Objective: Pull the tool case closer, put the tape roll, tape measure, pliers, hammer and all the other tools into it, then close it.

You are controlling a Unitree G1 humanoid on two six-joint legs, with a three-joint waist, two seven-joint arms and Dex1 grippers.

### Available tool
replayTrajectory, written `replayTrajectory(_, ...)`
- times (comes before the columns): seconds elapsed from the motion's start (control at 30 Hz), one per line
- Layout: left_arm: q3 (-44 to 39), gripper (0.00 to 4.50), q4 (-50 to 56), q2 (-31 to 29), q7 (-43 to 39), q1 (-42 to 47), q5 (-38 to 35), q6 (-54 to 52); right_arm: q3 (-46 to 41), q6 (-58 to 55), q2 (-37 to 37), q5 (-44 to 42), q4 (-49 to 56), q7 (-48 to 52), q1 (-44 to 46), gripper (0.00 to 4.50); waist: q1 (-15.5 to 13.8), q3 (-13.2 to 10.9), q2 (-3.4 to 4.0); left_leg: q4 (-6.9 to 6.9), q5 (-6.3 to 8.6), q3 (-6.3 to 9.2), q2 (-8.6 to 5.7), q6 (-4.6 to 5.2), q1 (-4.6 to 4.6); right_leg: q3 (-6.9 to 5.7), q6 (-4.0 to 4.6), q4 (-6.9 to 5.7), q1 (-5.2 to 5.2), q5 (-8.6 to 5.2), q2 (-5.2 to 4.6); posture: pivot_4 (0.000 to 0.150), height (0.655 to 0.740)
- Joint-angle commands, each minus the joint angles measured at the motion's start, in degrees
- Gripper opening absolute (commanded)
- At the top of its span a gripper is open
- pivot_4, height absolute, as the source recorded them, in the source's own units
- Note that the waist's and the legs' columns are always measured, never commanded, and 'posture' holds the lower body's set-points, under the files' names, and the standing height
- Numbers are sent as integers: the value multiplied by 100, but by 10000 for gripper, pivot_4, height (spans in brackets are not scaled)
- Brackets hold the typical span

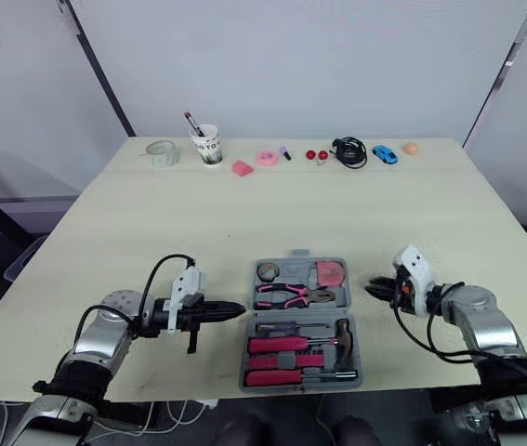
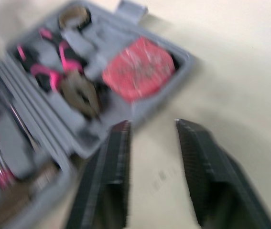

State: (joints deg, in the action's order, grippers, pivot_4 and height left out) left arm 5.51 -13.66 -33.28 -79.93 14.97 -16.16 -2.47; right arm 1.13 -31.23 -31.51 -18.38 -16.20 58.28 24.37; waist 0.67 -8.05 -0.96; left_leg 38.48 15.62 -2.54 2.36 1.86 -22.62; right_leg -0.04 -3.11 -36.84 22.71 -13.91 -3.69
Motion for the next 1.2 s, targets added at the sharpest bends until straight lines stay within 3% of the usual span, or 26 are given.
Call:
replayTrajectory(0.03, 355, 0, 753, -36, -173, -181, -112, -263, 13, -814, 68, -262, -336, 135, 555, 27164, -8, -1, 2, 0, 0, 0, 0, 0, 0, 0, 0, 0, 0, 0, 0, 1500, 7400)
replayTrajectory(0.07, 482, 0, 848, -19, -160, -226, -40, -297, 86, -857, 113, -203, -567, 163, 723, 33567, -10, -1, 2, 0, 0, 1, 0, 0, 0, 0, 0, 0, 0, 0, 0, 1500, 7400)
replayTrajectory(0.2, 886, 0, 1045, 27, -41, -225, 166, -555, 342, -823, 246, 69, -1452, 255, 1216, 44052, -9, -1, 3, -1, 0, -4, -2, 0, -1, -5, 1, 0, 0, 0, 1, 1500, 7400)
replayTrajectory(0.4, 1359, 0, 736, 100, 394, -112, 845, -509, 426, -614, 664, 261, -2838, 355, 1988, 44052, 12, -3, 5, -3, 0, -19, -3, 0, -2, -5, 0, 0, 1, 0, 5, 1500, 7400)
replayTrajectory(0.8, 1622, 0, 750, 96, 687, -267, 1091, -607, 121, 393, 1361, 505, -4840, 695, 2915, 44052, 50, 1, 8, -6, 0, -17, -1, 0, 16, 8, 1, -4, -2, 1, 6, 1500, 7400)
replayTrajectory(1.2, 1485, 0, 1027, 38, 855, -382, 898, -847, -247, 785, 1373, 579, -5263, 2004, 3272, 44052, 65, -2, 13, -10, 0, -17, -1, 0, 22, 20, 0, -9, -1, 1, 6, 1500, 7400)
